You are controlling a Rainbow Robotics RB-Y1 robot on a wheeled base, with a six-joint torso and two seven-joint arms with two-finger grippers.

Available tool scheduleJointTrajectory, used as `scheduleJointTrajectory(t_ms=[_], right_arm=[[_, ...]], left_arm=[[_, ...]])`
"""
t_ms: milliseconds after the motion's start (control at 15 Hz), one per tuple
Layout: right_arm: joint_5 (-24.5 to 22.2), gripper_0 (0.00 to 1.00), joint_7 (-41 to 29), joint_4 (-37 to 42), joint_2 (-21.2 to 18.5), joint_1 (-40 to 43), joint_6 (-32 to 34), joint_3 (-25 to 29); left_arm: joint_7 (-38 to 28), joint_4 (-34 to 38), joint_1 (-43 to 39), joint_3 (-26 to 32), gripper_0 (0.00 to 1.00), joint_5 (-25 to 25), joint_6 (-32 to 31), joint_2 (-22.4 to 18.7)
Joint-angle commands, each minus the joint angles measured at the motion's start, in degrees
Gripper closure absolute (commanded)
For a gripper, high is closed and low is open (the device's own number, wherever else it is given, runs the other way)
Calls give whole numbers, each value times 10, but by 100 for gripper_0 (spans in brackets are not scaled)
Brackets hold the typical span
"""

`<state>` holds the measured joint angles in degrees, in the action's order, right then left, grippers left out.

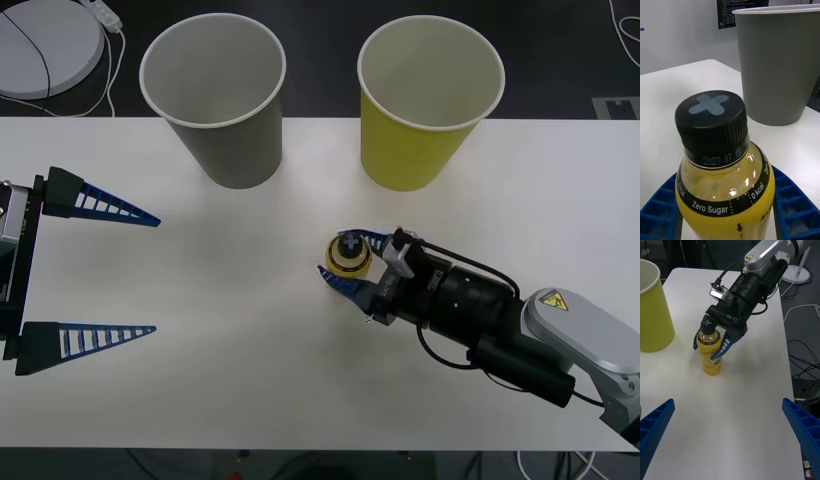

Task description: Put the can into the green bin and the plastic bottle into the gray bin

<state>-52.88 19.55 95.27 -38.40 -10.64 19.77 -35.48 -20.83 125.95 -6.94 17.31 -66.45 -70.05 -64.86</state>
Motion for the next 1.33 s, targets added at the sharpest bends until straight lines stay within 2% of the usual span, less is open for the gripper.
scheduleJointTrajectory(t_ms=[67,333,733,1333], right_arm=[[1,100,0,0,0,0,0,1],[1,100,-1,0,-3,0,1,1],[31,100,-2,19,-26,2,3,1],[71,100,-7,99,-67,52,-5,36]], left_arm=[[0,0,0,0,0,0,0,0],[0,0,0,0,0,0,0,0],[0,0,0,0,0,0,0,0],[0,0,0,0,0,0,0,0]])
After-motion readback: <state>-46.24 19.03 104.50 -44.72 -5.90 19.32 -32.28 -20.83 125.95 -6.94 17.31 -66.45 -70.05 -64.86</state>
